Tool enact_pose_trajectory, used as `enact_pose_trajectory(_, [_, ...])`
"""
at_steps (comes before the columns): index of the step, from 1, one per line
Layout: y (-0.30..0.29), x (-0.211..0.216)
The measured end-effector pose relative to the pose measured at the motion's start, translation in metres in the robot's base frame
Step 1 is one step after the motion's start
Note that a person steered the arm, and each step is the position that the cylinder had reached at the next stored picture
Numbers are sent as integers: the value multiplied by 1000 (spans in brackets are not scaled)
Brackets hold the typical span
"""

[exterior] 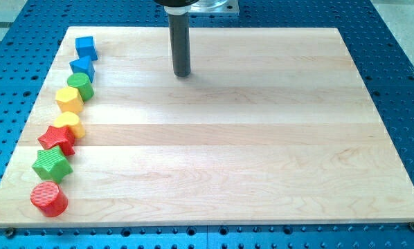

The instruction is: Slightly move the heart and red star towards the right

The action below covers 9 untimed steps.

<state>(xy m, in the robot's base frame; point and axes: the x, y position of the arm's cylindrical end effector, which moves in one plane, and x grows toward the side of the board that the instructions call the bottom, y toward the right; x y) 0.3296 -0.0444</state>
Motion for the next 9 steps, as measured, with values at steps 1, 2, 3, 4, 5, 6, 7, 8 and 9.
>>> enact_pose_trajectory(1, [-2,-35])
enact_pose_trajectory(2, [-35,-115])
enact_pose_trajectory(3, [-102,-129])
enact_pose_trajectory(4, [-174,-131])
enact_pose_trajectory(5, [-189,-131])
enact_pose_trajectory(6, [-218,-131])
enact_pose_trajectory(7, [-258,-131])
enact_pose_trajectory(8, [-260,-110])
enact_pose_trajectory(9, [-255,-26])
